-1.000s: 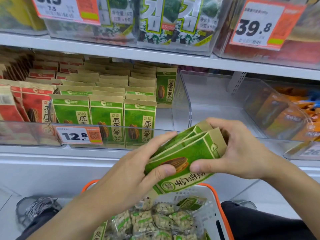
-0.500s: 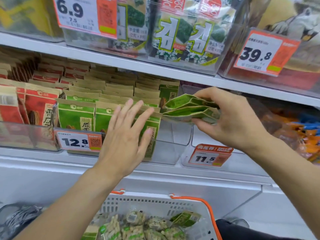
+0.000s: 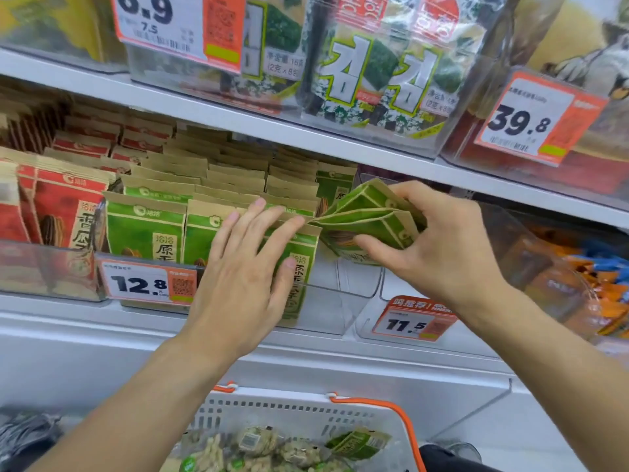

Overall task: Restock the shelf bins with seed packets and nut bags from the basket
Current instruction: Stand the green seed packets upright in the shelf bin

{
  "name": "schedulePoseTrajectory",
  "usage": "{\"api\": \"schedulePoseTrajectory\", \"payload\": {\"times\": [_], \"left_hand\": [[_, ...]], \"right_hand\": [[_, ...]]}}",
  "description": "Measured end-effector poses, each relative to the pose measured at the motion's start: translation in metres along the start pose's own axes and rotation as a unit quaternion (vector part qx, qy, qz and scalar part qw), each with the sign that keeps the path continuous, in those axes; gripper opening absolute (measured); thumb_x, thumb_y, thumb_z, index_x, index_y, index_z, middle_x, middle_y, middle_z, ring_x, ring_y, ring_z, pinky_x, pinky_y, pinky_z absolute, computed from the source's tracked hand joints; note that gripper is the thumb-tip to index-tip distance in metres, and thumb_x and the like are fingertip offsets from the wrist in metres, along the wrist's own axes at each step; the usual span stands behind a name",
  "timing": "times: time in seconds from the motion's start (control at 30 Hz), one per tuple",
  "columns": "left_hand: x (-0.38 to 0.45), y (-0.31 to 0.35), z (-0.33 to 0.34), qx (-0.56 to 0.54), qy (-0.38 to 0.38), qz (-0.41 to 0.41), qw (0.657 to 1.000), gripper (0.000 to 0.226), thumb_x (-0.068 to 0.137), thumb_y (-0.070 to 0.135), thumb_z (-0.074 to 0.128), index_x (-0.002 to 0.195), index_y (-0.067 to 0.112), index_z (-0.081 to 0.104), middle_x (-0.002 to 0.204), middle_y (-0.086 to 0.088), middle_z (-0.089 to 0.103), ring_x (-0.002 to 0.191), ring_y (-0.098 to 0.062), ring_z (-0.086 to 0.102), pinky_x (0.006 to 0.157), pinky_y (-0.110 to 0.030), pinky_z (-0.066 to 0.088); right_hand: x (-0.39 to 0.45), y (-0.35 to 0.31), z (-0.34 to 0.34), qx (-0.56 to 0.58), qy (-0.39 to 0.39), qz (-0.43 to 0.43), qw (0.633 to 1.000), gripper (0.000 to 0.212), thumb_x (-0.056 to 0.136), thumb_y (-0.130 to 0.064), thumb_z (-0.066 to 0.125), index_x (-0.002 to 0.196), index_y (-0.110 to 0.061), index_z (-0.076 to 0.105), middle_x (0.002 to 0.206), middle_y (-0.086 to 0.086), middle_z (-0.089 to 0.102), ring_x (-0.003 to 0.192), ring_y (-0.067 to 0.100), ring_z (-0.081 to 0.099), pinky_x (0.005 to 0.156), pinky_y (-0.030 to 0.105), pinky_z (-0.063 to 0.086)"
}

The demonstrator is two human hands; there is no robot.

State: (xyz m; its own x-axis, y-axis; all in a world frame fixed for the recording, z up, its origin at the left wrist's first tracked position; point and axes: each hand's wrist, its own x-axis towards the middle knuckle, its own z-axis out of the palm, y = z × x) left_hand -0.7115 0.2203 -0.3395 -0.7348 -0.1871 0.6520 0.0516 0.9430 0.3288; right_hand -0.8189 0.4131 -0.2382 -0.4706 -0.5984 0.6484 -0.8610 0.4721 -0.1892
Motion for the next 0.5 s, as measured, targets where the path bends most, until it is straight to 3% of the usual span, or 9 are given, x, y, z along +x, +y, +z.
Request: {"api": "schedulePoseTrajectory", "payload": {"times": [0.1, 0.17, 0.23, 0.27, 0.33, 0.4, 0.5], "left_hand": [[-0.001, 0.001, -0.001, -0.011, 0.002, -0.001, 1.0, 0.045, 0.098, 0.026, 0.044, 0.143, 0.022, 0.045, 0.146, 0.0, 0.043, 0.148, -0.019, 0.025, 0.123, -0.044, 0.013], [-0.001, 0.002, -0.001, -0.015, 0.004, -0.001, 1.0, 0.045, 0.098, 0.026, 0.045, 0.143, 0.022, 0.045, 0.146, 0.002, 0.043, 0.148, -0.018, 0.024, 0.123, -0.044, 0.013], [-0.002, 0.002, -0.001, -0.017, 0.008, 0.0, 1.0, 0.045, 0.098, 0.025, 0.045, 0.143, 0.022, 0.045, 0.146, 0.002, 0.044, 0.148, -0.018, 0.024, 0.122, -0.045, 0.014], [-0.002, 0.002, 0.0, -0.019, 0.009, -0.001, 1.0, 0.045, 0.097, 0.025, 0.046, 0.143, 0.022, 0.045, 0.145, 0.002, 0.044, 0.148, -0.018, 0.024, 0.122, -0.045, 0.014], [0.0, 0.003, 0.001, -0.023, 0.009, -0.003, 1.0, 0.045, 0.097, 0.024, 0.046, 0.142, 0.021, 0.046, 0.144, 0.002, 0.045, 0.147, -0.018, 0.025, 0.122, -0.044, 0.014], [0.001, 0.004, 0.001, -0.022, 0.011, -0.009, 1.0, 0.045, 0.096, 0.024, 0.046, 0.141, 0.022, 0.047, 0.143, 0.002, 0.045, 0.147, -0.019, 0.026, 0.123, -0.044, 0.013], [0.001, 0.006, 0.002, -0.022, 0.011, -0.011, 1.0, 0.045, 0.097, 0.024, 0.046, 0.141, 0.022, 0.046, 0.143, 0.002, 0.045, 0.147, -0.019, 0.025, 0.122, -0.045, 0.014]], "right_hand": [[-0.005, 0.015, 0.007, 0.062, 0.011, 0.084, 0.994, 0.043, 0.069, -0.04, 0.088, 0.104, -0.023, 0.068, 0.081, -0.019, 0.07, 0.077, -0.001, 0.067, 0.069, 0.02, 0.053], [-0.006, 0.019, 0.003, 0.075, 0.028, 0.094, 0.992, 0.046, 0.068, -0.039, 0.089, 0.106, -0.024, 0.067, 0.086, -0.021, 0.07, 0.078, -0.004, 0.067, 0.072, 0.018, 0.054], [-0.006, 0.016, -0.005, 0.041, 0.032, 0.03, 0.998, 0.055, 0.069, -0.038, 0.089, 0.116, -0.023, 0.066, 0.098, -0.023, 0.067, 0.088, -0.003, 0.066, 0.081, 0.016, 0.053], [-0.005, 0.013, -0.008, 0.004, 0.027, -0.02, 0.999, 0.056, 0.071, -0.039, 0.088, 0.119, -0.021, 0.066, 0.101, -0.018, 0.066, 0.091, 0.001, 0.065, 0.082, 0.022, 0.054], [-0.003, 0.009, -0.011, -0.079, 0.016, -0.1, 0.992, 0.049, 0.075, -0.039, 0.085, 0.117, -0.022, 0.068, 0.101, -0.009, 0.065, 0.089, 0.013, 0.065, 0.071, 0.035, 0.056], [0.002, 0.008, -0.01, -0.134, 0.011, -0.13, 0.982, 0.042, 0.075, -0.036, 0.084, 0.112, -0.023, 0.069, 0.1, -0.005, 0.064, 0.085, 0.02, 0.065, 0.061, 0.035, 0.054], [0.008, 0.006, -0.006, -0.176, 0.014, -0.137, 0.975, 0.039, 0.072, -0.028, 0.086, 0.107, -0.021, 0.071, 0.096, -0.001, 0.065, 0.078, 0.026, 0.064, 0.059, 0.032, 0.049]]}}
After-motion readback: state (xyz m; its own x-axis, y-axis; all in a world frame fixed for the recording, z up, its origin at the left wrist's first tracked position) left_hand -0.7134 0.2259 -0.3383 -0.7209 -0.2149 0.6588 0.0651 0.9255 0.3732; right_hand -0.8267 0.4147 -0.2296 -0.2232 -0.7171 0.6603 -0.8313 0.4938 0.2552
